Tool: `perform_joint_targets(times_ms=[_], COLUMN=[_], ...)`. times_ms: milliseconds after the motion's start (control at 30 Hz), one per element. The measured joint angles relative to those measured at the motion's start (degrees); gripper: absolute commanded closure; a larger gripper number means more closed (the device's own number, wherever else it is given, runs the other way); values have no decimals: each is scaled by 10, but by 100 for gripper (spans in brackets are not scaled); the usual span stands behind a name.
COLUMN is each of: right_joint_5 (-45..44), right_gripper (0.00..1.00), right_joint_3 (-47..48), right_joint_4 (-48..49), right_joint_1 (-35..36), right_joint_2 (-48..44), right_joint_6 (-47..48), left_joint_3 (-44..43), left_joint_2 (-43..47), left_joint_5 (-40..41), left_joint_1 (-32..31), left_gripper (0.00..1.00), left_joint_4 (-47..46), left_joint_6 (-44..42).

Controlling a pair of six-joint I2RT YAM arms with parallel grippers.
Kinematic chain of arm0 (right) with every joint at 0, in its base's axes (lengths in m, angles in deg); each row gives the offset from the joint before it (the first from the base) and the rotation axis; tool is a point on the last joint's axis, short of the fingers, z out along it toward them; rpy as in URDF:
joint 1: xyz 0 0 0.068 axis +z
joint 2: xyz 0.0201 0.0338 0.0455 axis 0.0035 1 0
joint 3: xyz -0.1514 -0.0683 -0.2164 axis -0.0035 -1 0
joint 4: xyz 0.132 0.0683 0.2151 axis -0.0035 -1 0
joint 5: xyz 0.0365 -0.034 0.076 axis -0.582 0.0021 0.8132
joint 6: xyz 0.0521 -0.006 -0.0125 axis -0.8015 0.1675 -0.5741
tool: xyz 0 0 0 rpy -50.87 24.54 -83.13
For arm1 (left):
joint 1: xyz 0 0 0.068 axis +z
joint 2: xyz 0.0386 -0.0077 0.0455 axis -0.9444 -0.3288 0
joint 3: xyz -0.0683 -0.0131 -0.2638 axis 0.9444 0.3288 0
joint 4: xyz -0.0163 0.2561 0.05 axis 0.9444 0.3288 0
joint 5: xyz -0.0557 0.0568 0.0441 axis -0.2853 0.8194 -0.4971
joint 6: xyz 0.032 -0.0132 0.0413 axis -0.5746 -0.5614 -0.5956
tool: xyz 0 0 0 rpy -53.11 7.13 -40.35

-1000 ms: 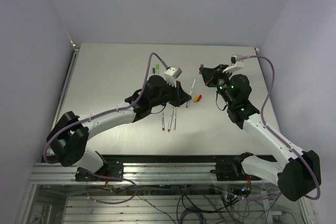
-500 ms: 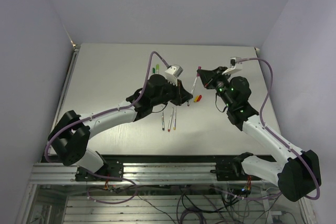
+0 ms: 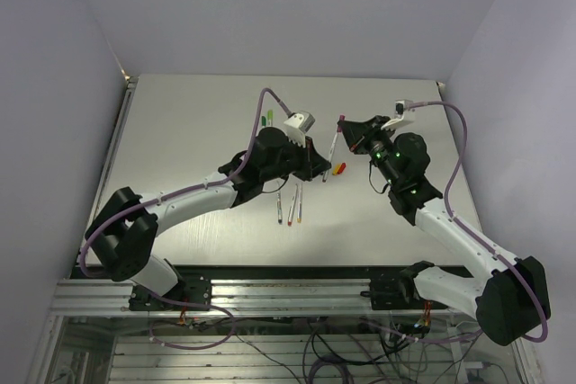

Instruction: Insert the pens into the pen caps

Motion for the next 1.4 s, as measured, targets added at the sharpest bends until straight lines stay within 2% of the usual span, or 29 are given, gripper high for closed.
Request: perform_joint_targets(times_ms=[967,1400], right_joint_5=[-10,14], right_gripper=[100,100], right_joint_3=[-14,-23], right_joint_4=[30,38], right_joint_1=[0,-1], right_joint_2=[-2,-2], right_joint_6=[-8,-8], left_joint_3=[-2,-2], left_joint_2=[-7,-8], left_joint_5=[0,9], left_joint_1=[0,0], left_gripper=[93,93], left_joint_4=[0,0], left_joint_6=[0,1])
